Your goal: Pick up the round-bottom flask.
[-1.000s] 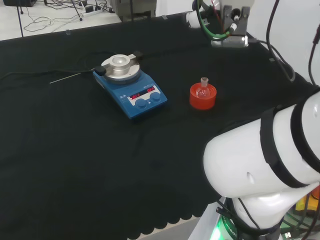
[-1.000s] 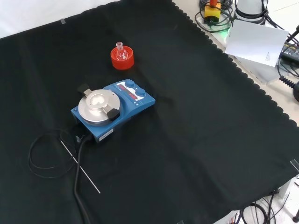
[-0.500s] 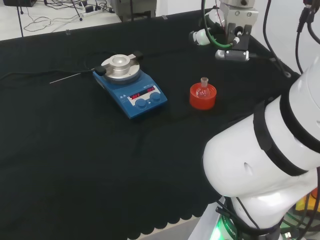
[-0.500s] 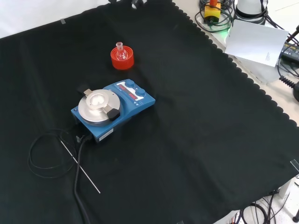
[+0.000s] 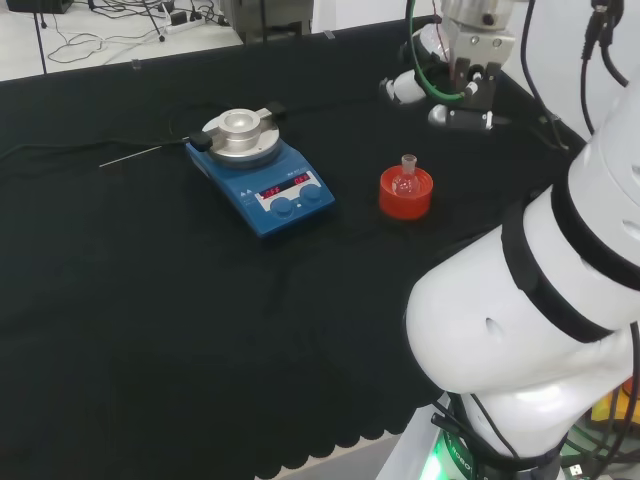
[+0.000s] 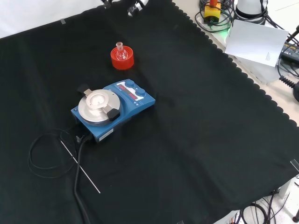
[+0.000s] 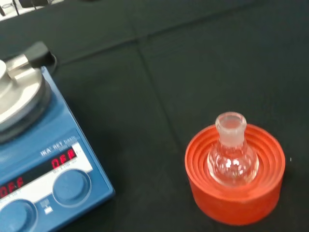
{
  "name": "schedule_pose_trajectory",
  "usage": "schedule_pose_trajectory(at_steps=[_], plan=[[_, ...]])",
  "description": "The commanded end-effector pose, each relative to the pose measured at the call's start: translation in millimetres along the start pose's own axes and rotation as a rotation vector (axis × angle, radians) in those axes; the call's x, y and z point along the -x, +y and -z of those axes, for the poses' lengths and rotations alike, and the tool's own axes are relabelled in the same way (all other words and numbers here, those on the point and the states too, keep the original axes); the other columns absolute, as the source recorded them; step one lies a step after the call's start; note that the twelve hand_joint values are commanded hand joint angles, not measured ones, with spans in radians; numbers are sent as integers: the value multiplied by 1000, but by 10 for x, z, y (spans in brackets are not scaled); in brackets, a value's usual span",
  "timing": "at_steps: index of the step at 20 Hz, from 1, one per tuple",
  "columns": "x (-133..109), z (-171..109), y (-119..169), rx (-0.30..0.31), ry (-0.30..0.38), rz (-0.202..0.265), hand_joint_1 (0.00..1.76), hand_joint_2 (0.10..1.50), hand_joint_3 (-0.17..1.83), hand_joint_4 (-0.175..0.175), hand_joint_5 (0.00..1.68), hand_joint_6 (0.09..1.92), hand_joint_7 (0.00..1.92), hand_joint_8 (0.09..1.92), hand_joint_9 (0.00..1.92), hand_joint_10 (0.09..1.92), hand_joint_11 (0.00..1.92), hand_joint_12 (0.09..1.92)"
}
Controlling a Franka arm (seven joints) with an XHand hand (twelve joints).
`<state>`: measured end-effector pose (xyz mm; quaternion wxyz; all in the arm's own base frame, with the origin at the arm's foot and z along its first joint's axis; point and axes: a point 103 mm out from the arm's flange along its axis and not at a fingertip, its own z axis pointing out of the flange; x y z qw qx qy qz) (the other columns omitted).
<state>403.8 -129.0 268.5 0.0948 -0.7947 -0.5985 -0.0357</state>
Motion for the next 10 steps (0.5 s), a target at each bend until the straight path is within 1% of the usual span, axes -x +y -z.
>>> schedule_pose_trajectory(at_steps=[1,10], plan=[[179,-504,253,-59,21,-36,797,766,501,-8,555,228,199,618,374,670,94,1391],[244,-766,403,-89,15,-51,840,725,539,-8,597,251,207,625,389,675,106,1392]])
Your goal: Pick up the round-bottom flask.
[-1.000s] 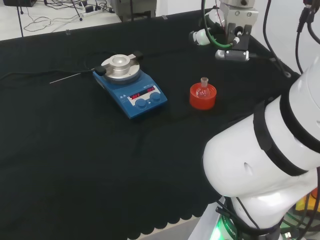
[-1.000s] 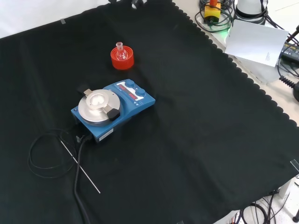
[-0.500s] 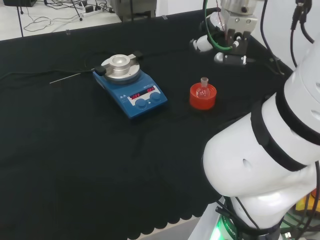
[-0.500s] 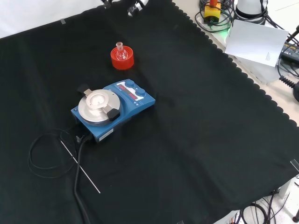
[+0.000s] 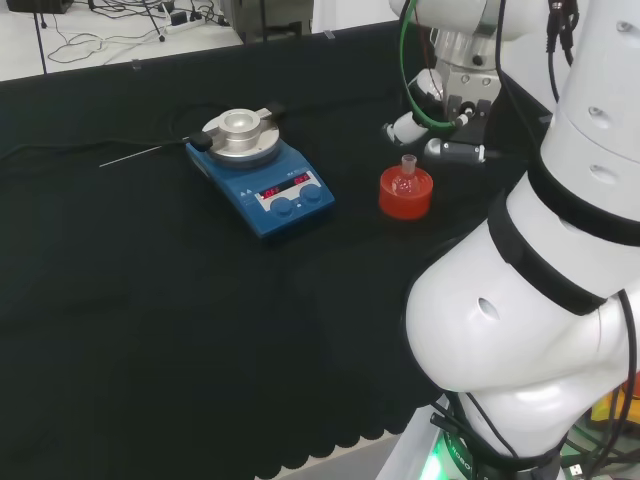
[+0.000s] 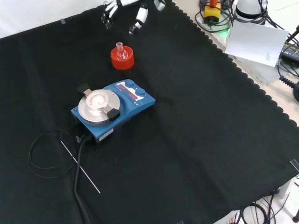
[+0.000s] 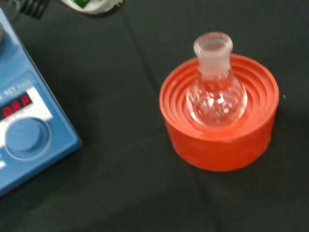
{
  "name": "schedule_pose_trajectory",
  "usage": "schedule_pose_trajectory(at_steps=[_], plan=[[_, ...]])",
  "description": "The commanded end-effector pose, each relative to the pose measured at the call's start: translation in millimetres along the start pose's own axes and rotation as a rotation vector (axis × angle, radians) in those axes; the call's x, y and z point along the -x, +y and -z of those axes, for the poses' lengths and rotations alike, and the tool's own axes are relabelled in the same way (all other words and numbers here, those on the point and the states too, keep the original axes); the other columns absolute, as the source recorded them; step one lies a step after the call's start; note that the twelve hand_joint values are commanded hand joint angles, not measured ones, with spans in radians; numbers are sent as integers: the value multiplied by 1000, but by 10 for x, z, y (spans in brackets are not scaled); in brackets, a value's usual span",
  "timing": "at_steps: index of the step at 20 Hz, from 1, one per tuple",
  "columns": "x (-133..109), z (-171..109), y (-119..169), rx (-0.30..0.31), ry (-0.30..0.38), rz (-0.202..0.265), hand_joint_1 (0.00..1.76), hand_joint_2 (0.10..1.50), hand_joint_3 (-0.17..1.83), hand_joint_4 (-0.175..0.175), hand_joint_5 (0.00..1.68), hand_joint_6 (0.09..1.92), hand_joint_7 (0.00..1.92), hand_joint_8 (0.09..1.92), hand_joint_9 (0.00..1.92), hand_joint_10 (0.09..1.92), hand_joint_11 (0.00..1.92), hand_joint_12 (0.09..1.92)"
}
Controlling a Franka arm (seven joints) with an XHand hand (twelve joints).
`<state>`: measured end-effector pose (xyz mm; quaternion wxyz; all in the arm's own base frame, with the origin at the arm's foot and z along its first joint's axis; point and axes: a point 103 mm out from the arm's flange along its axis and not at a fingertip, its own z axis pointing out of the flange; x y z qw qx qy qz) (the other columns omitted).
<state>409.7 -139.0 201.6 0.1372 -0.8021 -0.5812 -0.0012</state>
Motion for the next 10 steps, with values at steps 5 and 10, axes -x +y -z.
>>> schedule_pose_trajectory(at_steps=[5,10], plan=[[136,-225,310,6,29,-23,858,715,553,-10,603,262,213,628,396,675,118,1389],[266,-378,362,-19,38,-44,878,698,563,-13,607,274,219,630,406,674,129,1387]])
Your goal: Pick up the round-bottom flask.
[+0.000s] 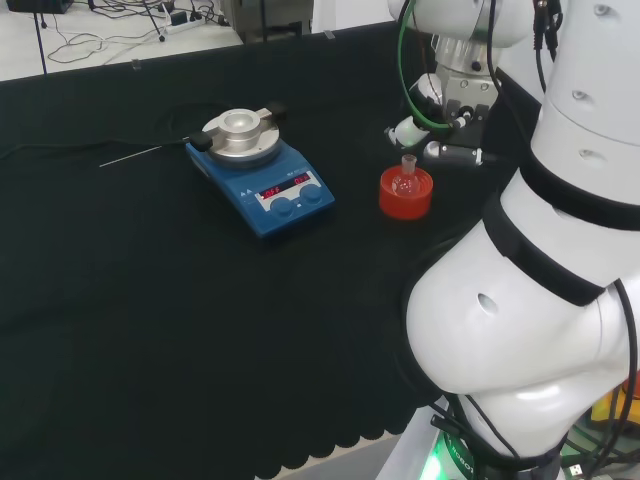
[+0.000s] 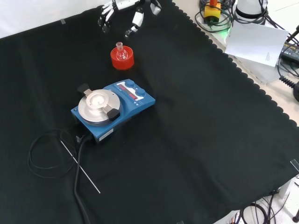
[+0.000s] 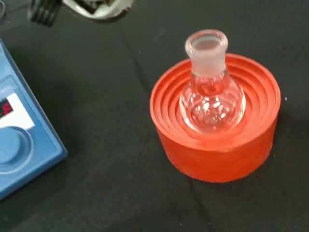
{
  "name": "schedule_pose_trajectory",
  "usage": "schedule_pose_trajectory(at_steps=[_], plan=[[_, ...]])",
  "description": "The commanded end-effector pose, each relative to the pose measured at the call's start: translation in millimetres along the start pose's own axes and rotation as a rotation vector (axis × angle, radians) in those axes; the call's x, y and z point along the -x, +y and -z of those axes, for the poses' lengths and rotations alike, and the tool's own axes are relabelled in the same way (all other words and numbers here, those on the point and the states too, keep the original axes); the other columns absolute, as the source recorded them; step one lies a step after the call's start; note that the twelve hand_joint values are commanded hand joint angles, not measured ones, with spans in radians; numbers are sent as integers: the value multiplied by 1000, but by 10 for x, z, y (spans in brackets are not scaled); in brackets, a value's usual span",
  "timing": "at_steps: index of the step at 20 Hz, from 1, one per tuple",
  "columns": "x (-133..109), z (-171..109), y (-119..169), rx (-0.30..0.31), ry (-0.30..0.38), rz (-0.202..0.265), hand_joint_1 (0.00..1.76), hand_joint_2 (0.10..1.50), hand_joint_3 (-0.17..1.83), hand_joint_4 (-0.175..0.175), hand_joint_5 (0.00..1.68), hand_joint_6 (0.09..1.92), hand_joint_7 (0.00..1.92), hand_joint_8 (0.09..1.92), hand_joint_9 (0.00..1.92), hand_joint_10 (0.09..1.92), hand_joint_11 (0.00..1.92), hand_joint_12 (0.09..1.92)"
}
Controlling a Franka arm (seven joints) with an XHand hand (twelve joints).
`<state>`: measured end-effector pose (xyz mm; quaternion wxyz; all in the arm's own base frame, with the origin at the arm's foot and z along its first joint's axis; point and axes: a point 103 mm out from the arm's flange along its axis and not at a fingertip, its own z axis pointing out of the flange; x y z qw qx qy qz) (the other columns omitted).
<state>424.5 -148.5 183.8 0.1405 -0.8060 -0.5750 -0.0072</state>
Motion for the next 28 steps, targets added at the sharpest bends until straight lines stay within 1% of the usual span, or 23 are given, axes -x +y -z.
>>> schedule_pose_trajectory(at_steps=[1,7,9,13,17,21,24,28], plan=[[222,-270,170,-25,26,-35,881,694,565,-13,607,276,219,630,408,674,131,1386],[289,-347,219,-25,35,-44,889,668,604,-15,604,305,220,631,413,665,138,1380],[302,-391,214,-18,32,-33,894,663,606,-15,608,311,220,631,413,664,138,1380],[316,-475,203,-24,40,-21,904,652,608,-14,616,322,220,632,413,664,140,1379],[309,-476,199,-18,44,-11,909,630,630,-13,608,345,220,633,413,662,142,1377],[307,-509,180,-3,33,0,912,619,641,-12,632,371,222,635,413,661,141,1377],[310,-557,175,4,22,-3,929,609,642,-7,667,401,227,636,416,662,145,1377],[303,-593,206,19,11,0,957,591,659,-6,654,465,227,633,420,656,155,1375]])
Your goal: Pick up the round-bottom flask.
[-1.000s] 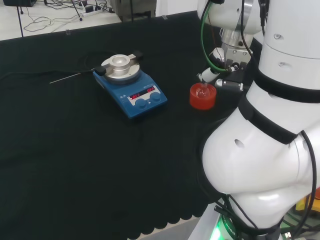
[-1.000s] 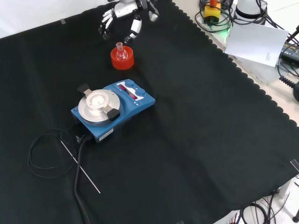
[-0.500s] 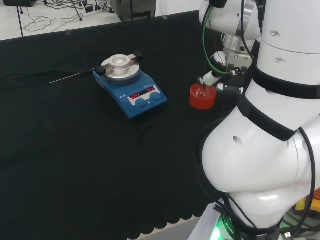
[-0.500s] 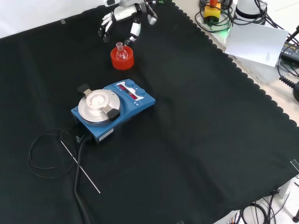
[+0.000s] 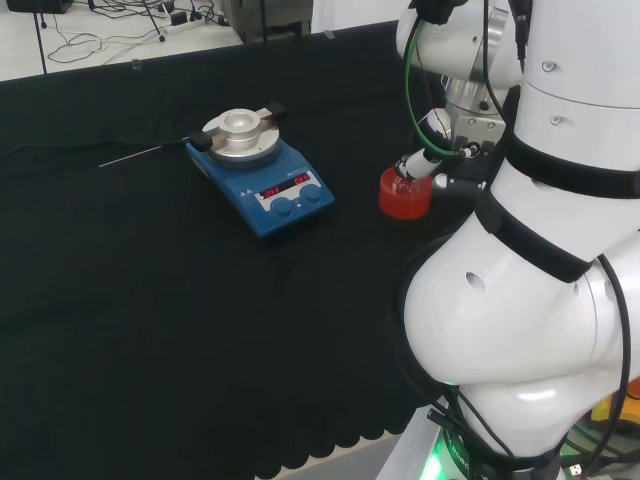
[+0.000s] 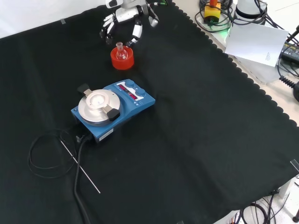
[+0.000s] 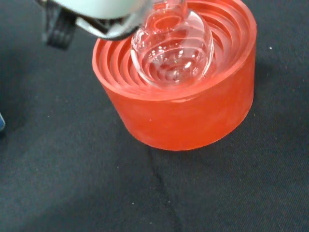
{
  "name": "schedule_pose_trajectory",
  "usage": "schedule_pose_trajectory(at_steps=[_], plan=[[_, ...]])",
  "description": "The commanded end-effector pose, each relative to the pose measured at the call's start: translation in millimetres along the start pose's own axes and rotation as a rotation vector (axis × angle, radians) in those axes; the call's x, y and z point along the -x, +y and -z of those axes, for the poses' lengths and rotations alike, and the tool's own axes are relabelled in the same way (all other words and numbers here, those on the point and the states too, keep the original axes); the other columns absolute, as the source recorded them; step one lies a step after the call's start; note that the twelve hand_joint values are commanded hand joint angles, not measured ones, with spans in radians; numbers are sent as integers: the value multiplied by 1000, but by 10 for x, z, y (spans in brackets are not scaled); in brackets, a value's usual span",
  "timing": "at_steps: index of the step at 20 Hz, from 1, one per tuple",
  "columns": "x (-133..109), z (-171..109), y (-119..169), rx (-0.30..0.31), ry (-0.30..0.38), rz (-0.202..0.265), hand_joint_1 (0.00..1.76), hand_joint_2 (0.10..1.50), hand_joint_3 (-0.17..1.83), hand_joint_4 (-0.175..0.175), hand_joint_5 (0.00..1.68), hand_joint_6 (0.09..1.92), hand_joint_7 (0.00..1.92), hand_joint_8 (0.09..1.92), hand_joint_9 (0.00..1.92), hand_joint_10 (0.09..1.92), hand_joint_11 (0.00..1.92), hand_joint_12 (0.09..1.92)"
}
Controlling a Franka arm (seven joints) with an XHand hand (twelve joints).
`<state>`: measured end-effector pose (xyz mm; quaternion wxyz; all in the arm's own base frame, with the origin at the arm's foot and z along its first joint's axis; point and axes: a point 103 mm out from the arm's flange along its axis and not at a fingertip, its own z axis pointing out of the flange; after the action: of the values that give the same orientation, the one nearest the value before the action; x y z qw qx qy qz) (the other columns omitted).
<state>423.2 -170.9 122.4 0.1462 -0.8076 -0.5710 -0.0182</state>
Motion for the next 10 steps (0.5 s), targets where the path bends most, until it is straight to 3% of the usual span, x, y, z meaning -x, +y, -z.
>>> schedule_pose_trajectory(at_steps=[1,10], plan=[[-13,-59,31,17,-17,5,961,589,662,-5,646,480,226,633,421,655,164,1370],[25,-112,103,13,-11,-1,983,597,675,-10,678,551,222,634,424,654,189,1364]])
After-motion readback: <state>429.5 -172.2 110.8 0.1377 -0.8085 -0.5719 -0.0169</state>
